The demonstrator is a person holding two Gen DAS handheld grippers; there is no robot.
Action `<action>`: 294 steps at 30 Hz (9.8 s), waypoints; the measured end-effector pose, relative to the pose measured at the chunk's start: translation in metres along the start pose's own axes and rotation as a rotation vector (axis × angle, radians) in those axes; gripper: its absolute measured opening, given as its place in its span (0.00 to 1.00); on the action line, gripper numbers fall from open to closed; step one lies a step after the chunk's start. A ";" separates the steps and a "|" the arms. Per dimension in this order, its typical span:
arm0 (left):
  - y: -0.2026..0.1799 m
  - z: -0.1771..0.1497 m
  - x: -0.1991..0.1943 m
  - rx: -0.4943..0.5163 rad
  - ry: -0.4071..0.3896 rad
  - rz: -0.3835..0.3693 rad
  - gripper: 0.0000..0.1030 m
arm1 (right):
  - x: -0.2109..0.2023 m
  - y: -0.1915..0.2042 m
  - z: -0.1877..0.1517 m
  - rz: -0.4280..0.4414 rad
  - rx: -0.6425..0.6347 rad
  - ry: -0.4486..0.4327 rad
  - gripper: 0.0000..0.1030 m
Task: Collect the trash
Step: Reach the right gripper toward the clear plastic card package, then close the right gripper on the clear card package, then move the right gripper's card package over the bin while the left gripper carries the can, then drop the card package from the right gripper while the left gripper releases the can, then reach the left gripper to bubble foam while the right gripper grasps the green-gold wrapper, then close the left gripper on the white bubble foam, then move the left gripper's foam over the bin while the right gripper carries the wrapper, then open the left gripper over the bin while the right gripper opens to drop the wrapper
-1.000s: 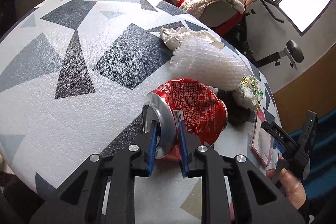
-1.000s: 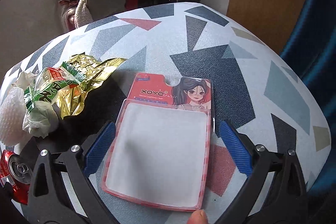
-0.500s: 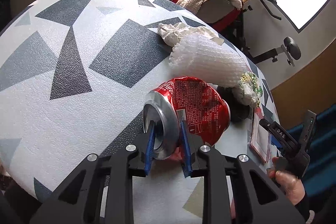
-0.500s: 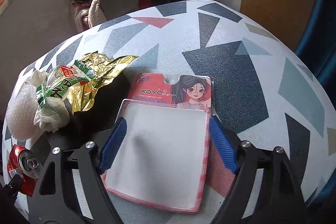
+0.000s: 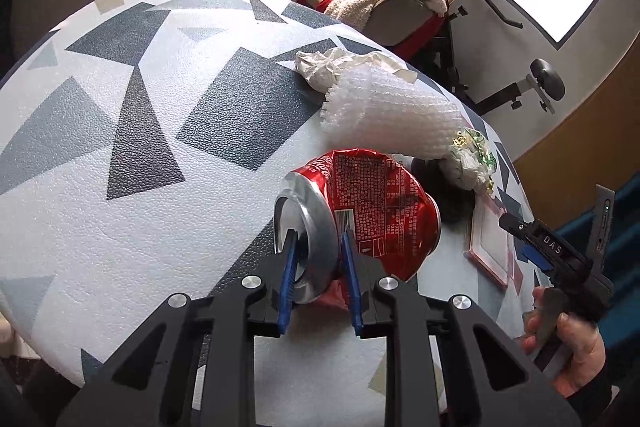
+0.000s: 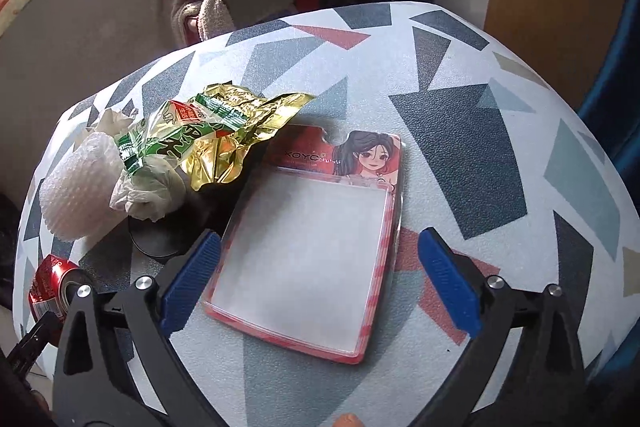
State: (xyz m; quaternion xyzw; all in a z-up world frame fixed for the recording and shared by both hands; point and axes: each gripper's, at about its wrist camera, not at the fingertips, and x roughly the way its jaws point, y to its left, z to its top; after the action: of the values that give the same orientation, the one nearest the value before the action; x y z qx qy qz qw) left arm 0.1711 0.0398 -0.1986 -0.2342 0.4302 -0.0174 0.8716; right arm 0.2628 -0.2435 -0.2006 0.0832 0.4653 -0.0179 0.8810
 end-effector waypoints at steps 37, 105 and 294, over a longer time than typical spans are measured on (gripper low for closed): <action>-0.003 -0.012 -0.045 0.166 -0.059 -0.022 0.21 | -0.086 -0.008 -0.087 0.141 -0.037 -0.224 0.92; 0.025 -0.114 -0.154 0.265 -0.081 -0.017 0.21 | -0.177 0.065 -0.219 0.265 -0.270 -0.224 0.94; 0.006 -0.137 -0.148 0.526 -0.084 -0.090 0.71 | -0.173 0.054 -0.222 0.369 -0.413 -0.174 0.14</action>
State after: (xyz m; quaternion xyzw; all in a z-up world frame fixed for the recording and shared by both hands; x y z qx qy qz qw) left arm -0.0269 0.0262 -0.1624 -0.0191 0.3637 -0.1576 0.9179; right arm -0.0104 -0.1619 -0.1739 -0.0167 0.3588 0.2307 0.9043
